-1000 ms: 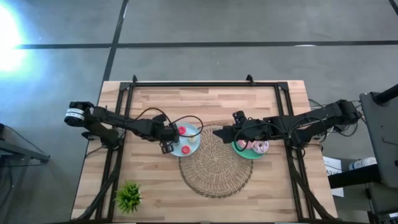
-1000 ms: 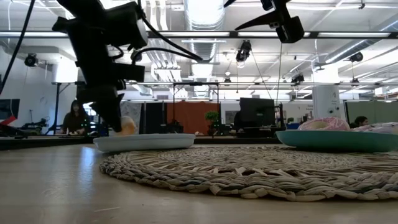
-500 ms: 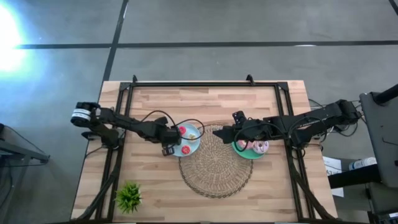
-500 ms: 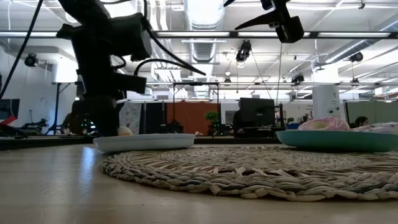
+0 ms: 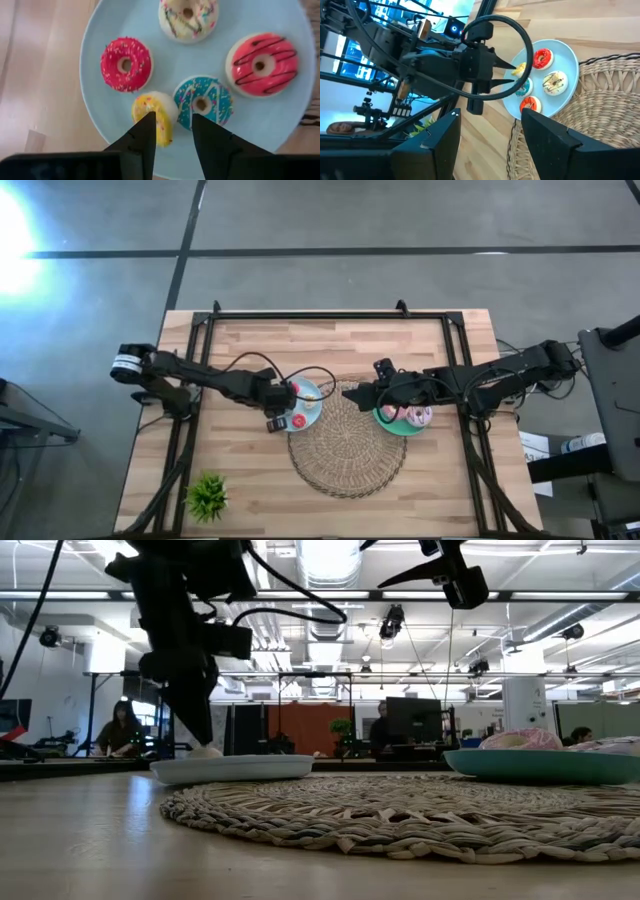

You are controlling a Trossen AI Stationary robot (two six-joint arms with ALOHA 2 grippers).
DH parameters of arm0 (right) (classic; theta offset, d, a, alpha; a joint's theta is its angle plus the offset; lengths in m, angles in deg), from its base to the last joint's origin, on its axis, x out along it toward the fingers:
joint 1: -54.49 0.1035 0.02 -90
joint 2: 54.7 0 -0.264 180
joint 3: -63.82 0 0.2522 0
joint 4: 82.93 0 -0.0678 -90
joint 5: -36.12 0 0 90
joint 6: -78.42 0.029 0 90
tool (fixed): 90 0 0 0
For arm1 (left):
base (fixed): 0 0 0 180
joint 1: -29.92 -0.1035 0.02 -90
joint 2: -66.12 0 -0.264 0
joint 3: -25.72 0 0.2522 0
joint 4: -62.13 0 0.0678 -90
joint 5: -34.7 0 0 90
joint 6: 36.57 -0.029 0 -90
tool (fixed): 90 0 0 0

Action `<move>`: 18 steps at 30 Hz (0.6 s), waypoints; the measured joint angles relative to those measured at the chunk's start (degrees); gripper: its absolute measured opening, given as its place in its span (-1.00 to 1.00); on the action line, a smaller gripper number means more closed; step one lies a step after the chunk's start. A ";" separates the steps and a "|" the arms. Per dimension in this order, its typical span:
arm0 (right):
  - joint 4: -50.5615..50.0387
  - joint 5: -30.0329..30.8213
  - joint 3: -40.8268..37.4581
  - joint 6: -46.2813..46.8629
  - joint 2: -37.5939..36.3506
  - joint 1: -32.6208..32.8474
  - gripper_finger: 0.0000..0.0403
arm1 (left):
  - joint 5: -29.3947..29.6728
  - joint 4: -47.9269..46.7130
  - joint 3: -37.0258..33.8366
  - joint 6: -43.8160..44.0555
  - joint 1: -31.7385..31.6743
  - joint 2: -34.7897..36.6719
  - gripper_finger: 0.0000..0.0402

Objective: Pick & Place donuts
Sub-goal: Return to Home Position

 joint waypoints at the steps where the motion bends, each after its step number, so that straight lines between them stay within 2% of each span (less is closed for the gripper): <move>1: -0.01 -0.14 0.00 -0.02 0.00 0.00 0.00 | -0.02 -0.15 0.06 -0.02 0.12 0.38 -0.50; 5: -0.04 -1.23 0.00 -0.28 0.00 0.01 0.00 | -0.65 -0.55 0.08 -0.05 1.05 2.57 -0.50; 10: -0.01 -2.36 0.00 -1.19 0.00 0.00 0.00 | -2.77 -0.21 0.08 1.26 3.92 8.67 -0.50; 18: 1.25 -4.60 -0.08 -11.96 -3.53 0.07 0.00 | -2.83 0.89 0.08 14.43 8.24 18.52 -0.50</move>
